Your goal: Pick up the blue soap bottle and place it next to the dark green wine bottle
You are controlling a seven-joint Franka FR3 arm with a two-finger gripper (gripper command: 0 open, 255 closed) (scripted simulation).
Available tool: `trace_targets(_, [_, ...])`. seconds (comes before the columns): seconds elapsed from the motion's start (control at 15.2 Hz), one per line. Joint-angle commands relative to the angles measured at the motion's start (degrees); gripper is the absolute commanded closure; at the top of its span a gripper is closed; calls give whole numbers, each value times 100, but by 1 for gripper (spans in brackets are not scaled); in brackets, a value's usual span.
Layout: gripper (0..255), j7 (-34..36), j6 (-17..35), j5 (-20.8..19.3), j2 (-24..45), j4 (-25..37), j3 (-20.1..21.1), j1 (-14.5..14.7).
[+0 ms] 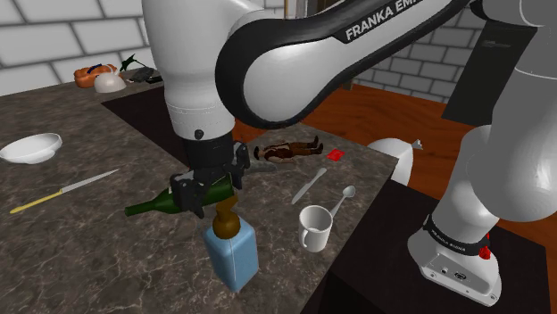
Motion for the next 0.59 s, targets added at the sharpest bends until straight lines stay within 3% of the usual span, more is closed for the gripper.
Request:
trace_targets(0.0, [0, -69, -354, 94, -149, 225, -1, -19])
trace_targets(0.53, [0, -85, -498, 116, -184, 340, -2, -20])
